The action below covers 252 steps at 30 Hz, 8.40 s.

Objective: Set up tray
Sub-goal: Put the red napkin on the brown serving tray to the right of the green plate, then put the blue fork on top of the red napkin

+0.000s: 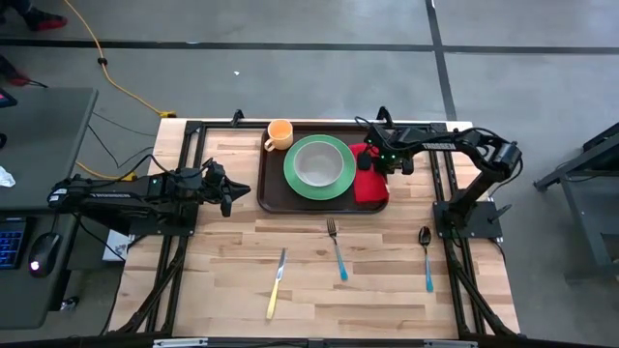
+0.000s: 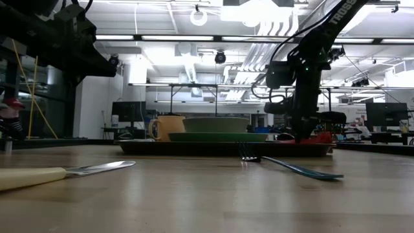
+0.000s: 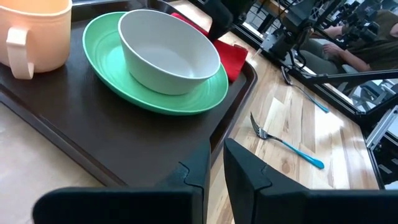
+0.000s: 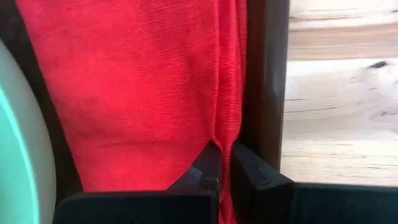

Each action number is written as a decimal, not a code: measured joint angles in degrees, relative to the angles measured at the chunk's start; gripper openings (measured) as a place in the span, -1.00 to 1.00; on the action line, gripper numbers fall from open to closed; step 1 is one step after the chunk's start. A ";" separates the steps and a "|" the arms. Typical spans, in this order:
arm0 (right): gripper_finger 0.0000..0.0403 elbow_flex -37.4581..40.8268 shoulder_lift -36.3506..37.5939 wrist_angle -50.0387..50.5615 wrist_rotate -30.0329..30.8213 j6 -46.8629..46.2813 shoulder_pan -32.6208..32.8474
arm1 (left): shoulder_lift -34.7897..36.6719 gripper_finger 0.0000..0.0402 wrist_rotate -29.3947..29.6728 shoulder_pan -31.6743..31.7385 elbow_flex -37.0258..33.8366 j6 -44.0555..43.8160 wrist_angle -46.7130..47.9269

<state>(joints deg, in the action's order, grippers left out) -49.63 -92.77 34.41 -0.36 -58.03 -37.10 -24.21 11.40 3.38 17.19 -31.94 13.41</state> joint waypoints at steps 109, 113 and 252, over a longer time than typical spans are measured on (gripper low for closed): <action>-0.63 -0.02 9.27 -1.68 8.11 0.63 2.97 | 0.11 -0.62 -0.43 -0.02 -0.01 -0.48 0.34; -0.63 -0.02 11.49 0.58 9.44 0.60 3.38 | 0.07 -0.62 -0.42 0.00 -0.01 -0.52 0.35; -1.00 -5.55 2.34 -15.74 3.13 -32.03 56.23 | 0.07 -0.62 -14.84 -0.02 -0.02 -2.80 10.88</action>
<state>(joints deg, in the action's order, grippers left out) -55.18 -90.43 18.66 2.77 -90.06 19.13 -24.14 -3.44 3.36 17.17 -34.74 24.29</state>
